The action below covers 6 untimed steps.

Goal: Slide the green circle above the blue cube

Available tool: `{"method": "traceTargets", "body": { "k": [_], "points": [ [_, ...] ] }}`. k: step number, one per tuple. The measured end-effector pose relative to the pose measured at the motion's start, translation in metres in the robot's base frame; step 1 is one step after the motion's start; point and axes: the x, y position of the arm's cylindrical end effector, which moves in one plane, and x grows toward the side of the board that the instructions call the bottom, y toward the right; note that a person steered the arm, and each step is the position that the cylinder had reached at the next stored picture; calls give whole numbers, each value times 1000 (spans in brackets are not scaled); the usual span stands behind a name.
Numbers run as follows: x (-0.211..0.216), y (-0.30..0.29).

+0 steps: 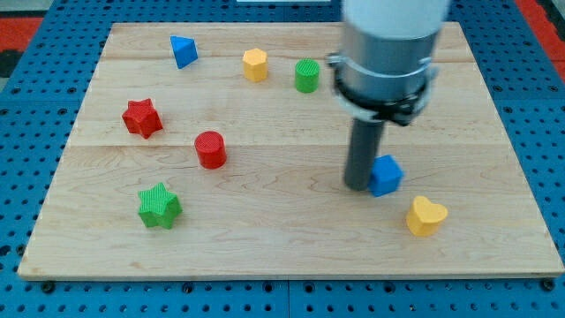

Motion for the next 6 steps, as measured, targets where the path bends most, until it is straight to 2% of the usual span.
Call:
{"method": "traceTargets", "body": {
  "k": [1,2,3,4,5,6],
  "points": [
    [-15,20],
    [-32,-14],
    [-50,17],
    [-59,12],
    [-88,-72],
    [-156,-135]
  ]
}}
